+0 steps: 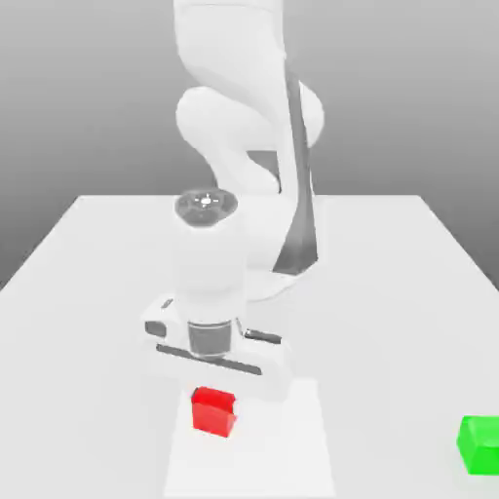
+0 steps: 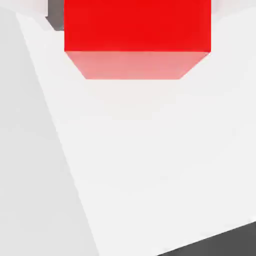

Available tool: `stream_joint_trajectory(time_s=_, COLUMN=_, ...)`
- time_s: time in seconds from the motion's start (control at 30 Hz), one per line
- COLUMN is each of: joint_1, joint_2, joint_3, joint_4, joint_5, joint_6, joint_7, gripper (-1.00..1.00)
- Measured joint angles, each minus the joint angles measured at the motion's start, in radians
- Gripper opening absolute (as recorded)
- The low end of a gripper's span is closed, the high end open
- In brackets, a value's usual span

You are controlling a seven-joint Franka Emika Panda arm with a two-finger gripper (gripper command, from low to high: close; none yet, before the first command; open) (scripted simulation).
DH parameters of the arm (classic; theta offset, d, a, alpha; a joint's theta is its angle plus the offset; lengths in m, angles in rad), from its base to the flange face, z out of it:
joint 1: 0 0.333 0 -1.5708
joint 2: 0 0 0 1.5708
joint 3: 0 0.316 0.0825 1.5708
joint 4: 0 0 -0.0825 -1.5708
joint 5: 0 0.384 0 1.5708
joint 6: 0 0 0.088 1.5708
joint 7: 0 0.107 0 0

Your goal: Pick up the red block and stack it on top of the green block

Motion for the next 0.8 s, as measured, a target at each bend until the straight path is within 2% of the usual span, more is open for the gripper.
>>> stream_joint_trajectory(time_s=0.1, joint_1=-0.001, joint_2=-0.106, joint_3=0.000, joint_4=-0.015, joint_5=-0.005, joint_6=-0.091, joint_7=0.004, gripper=-1.00)
stream_joint_trajectory(time_s=0.17, joint_1=0.055, joint_2=-0.113, joint_3=0.031, joint_4=0.024, joint_5=-0.020, joint_6=-0.138, joint_7=-0.016, gripper=-1.00)
stream_joint_trajectory(time_s=0.53, joint_1=0.342, joint_2=0.054, joint_3=0.279, joint_4=0.387, joint_5=-0.114, joint_6=-0.346, joint_7=-0.199, gripper=-1.00)
stream_joint_trajectory(time_s=0.67, joint_1=0.417, joint_2=0.192, joint_3=0.284, joint_4=0.457, joint_5=-0.191, joint_6=-0.285, joint_7=-0.186, gripper=-1.00)
stream_joint_trajectory(time_s=0.7, joint_1=0.429, joint_2=0.223, joint_3=0.273, joint_4=0.461, joint_5=-0.208, joint_6=-0.259, joint_7=-0.176, gripper=1.00)
stream_joint_trajectory(time_s=0.8, joint_1=0.429, joint_2=0.223, joint_3=0.273, joint_4=0.461, joint_5=-0.208, joint_6=-0.259, joint_7=-0.176, gripper=1.00)
